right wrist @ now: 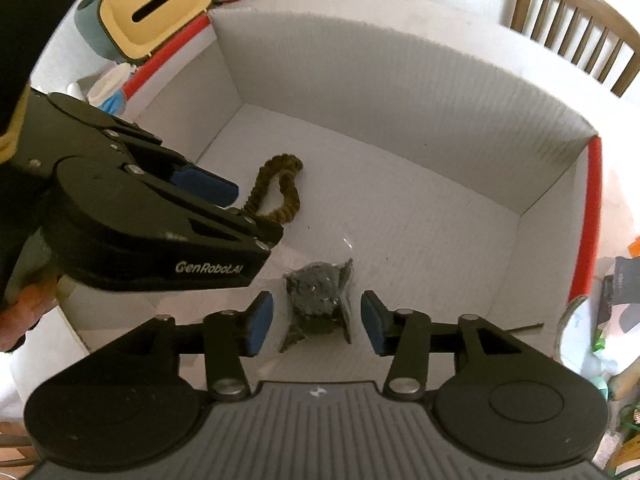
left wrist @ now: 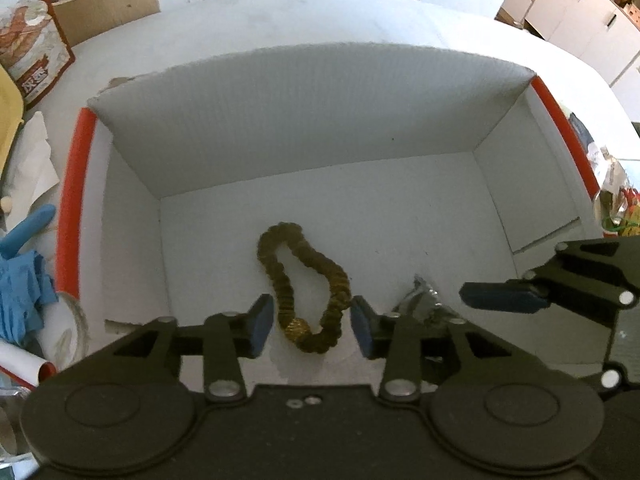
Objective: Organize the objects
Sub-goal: 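Open the right tool to drop the bag while the left tool drops the string in the box, then move both open tools back from the box to the pile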
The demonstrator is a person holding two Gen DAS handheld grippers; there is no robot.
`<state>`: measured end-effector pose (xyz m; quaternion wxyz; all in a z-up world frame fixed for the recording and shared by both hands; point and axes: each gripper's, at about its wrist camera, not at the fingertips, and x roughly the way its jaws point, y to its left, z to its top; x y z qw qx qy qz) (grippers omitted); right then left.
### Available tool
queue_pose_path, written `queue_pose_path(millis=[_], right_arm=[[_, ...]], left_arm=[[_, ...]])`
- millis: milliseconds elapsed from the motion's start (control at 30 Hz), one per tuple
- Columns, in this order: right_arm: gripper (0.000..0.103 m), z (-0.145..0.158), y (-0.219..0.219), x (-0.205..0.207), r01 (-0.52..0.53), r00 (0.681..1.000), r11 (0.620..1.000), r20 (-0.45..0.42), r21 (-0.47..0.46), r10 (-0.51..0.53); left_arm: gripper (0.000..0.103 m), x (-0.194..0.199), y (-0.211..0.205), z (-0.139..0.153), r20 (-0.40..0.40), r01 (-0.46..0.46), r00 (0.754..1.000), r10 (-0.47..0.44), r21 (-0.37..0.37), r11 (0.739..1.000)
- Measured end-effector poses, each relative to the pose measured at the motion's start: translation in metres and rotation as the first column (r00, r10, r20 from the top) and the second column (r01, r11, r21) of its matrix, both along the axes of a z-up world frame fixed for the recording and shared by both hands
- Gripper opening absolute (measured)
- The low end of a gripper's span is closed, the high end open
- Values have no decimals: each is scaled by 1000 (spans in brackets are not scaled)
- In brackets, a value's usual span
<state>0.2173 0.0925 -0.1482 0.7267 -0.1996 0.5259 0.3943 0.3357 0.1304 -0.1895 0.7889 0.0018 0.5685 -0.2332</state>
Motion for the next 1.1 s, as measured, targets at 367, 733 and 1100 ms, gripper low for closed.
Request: queue_pose_path(millis=[367, 733, 1100], right_arm=[[50, 35, -15, -20, 14, 998, 995, 55, 95, -19], [50, 70, -55, -32, 38, 993, 981, 99, 188, -57], [59, 105, -113, -47, 87, 980, 949, 147, 304, -137]], left_arm=[[55, -22, 21, 29, 59, -17, 998, 20, -52, 999], [59, -53, 16, 74, 165, -17, 986, 33, -95, 995], [60, -82, -2, 103, 257, -59, 962, 97, -153, 986]])
